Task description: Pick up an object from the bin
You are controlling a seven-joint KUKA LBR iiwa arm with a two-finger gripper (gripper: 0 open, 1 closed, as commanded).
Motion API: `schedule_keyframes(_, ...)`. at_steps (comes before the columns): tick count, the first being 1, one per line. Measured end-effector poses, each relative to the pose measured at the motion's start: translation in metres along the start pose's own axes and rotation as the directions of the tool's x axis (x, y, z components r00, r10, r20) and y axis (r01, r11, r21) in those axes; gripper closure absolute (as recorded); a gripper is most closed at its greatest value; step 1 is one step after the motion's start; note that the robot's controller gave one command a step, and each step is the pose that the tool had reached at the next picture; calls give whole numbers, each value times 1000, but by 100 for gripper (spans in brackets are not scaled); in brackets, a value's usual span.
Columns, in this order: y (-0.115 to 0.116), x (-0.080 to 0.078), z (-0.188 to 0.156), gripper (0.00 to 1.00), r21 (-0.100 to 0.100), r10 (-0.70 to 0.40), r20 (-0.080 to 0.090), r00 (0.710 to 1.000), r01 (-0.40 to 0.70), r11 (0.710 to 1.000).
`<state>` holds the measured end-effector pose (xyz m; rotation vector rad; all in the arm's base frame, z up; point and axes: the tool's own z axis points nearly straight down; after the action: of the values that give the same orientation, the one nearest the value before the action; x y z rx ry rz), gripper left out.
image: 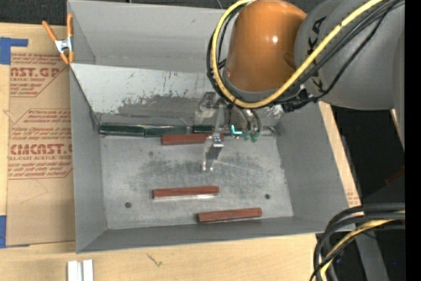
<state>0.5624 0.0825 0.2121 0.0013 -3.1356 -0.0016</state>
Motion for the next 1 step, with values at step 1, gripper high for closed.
schedule_keyframes(1, 0, -2, -4, 0, -1, 0, 8, 1000, 0, 1000)
